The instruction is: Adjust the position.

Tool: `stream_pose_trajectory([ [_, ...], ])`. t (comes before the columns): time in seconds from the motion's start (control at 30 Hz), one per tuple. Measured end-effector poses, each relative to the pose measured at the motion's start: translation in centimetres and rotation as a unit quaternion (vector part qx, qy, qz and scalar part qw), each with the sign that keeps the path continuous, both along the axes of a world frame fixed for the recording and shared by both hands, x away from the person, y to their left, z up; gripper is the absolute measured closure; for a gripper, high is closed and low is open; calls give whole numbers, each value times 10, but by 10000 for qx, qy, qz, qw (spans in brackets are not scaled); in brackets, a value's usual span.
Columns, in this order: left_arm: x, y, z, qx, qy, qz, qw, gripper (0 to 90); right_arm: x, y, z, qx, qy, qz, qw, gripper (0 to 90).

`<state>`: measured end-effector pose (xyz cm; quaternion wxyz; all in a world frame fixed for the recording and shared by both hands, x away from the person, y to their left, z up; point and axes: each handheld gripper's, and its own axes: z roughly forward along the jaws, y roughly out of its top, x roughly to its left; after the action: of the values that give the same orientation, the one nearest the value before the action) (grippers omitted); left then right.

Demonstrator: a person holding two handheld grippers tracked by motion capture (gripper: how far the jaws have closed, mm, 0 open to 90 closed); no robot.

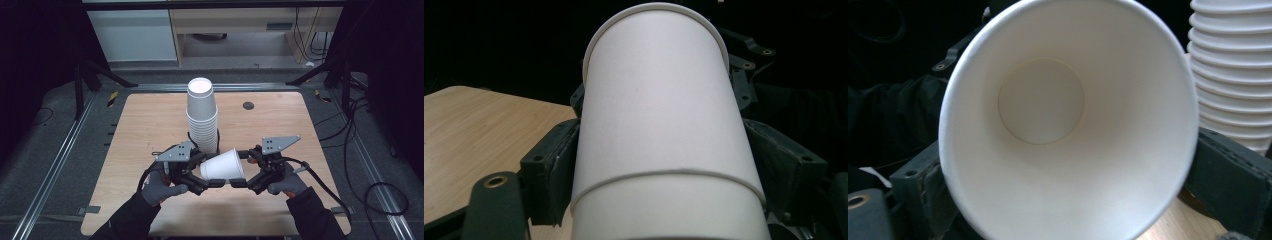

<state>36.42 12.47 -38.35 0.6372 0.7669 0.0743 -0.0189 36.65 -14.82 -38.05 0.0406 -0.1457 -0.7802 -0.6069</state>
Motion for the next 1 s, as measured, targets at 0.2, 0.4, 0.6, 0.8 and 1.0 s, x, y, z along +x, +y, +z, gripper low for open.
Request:
stream_pose_trajectory([
  [0.2, 0, -2, -1, 18, 7, -52, 10000, 204, 0, 1, -1, 2, 20, 116, 9999, 70],
  [0.4, 0, -2, -2, 26, 18, -100, 9999, 205, -1, 1, -2, -31, 36, 184, 9998, 82],
  [0.6, 0, -2, -2, 33, 29, -121, 9999, 209, 0, 1, -2, -36, 60, 224, 9997, 95],
  [0.8, 1, -1, -3, 54, 52, -135, 9999, 213, -1, 1, -2, -101, 47, 213, 9997, 106],
  [1.0, 2, -1, -4, 54, 77, -119, 9999, 209, 0, 1, -2, -92, 57, 200, 9997, 107],
])
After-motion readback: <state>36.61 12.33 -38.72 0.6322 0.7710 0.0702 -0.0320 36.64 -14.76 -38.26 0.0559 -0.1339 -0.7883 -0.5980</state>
